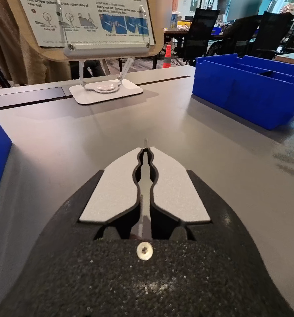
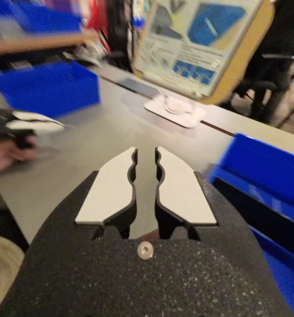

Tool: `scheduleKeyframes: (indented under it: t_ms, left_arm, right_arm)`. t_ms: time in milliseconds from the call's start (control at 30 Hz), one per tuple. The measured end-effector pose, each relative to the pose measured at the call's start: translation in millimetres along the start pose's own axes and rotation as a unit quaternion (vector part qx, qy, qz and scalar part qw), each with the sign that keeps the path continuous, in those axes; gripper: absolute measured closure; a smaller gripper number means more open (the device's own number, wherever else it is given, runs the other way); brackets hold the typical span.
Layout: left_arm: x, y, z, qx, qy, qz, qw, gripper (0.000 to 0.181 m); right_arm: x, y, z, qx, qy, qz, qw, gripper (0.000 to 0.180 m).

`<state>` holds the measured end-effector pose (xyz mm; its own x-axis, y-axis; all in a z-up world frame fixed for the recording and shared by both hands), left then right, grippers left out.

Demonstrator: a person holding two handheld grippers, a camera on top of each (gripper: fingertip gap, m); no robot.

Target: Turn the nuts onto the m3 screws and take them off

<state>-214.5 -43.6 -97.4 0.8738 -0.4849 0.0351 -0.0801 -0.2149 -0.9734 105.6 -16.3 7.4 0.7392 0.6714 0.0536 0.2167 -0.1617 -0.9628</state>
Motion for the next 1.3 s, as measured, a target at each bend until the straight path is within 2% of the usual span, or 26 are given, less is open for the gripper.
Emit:
scheduleKeyframes:
  t_ms: [100,200,333,400,433,467,533,567,633,733,900,1167,1300]
  left_arm:
    - [-2.5,-0.4,-0.4,0.003,-0.023,0.001,1.000,0.177]
    - [-4.4,-0.5,-0.4,0.002,-0.037,-0.001,0.999,0.177]
    - [-2.9,-1.1,-0.8,0.005,-0.017,-0.004,1.000,0.177]
    - [5.3,-4.6,-1.1,0.019,0.064,0.000,0.998,0.177]
    - [14.8,-8.4,-3.2,0.031,0.149,-0.001,0.988,0.177]
    - [25.2,-13.4,-8.4,0.041,0.245,-0.012,0.968,0.177]
    - [38.7,-27.6,-23.4,0.058,0.412,-0.049,0.908,0.177]
    - [40.7,-35.0,-28.1,0.064,0.460,-0.059,0.884,0.177]
    - [42.8,-43.2,-28.6,0.056,0.498,-0.038,0.865,0.177]
    - [46.5,-50.0,-22.9,0.046,0.506,-0.006,0.861,0.177]
    - [49.4,-56.6,-19.0,0.061,0.524,-0.026,0.849,0.177]
    - [55.2,-54.1,-18.2,0.063,0.536,-0.029,0.841,0.177]
    - [57.7,-55.1,-17.9,0.063,0.539,-0.026,0.840,0.177]
  right_arm:
    - [-63.5,27.9,36.7,0.068,0.015,0.068,0.995,0.157]
    - [-98.1,62.3,68.8,0.052,0.077,0.094,0.991,0.153]
    - [-120.7,77.3,86.6,0.043,0.052,0.111,0.992,0.152]
    - [-125.1,69.7,87.1,0.065,0.006,0.091,0.994,0.155]
    - [-129.3,63.0,85.9,0.083,-0.044,0.079,0.992,0.157]
    - [-135.8,53.9,81.4,0.114,-0.115,0.063,0.985,0.159]
    - [-147.8,39.9,69.3,0.163,-0.259,0.039,0.951,0.171]
    - [-148.2,34.8,68.5,0.161,-0.296,0.047,0.940,0.167]
    - [-148.6,26.5,67.9,0.160,-0.341,0.050,0.925,0.160]
    - [-153.2,19.9,69.3,0.151,-0.365,0.039,0.918,0.157]
    - [-158.3,20.9,71.5,0.154,-0.355,0.029,0.922,0.165]
    - [-160.7,23.6,68.8,0.162,-0.351,0.036,0.921,0.166]
    - [-159.8,22.9,66.5,0.175,-0.353,0.037,0.918,0.178]
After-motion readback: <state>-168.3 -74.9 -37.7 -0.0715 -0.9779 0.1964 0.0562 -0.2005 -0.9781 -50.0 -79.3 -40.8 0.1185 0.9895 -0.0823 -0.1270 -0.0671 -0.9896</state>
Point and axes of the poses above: each gripper's, where its closed fingertips meet, z out along the fingers, y out of its underside, x = y × z across the jaws, the point moved 6 cm from there along -z, back along the fingers, and after that the axes turned 2 degrees about y, right-handed, at the moved point
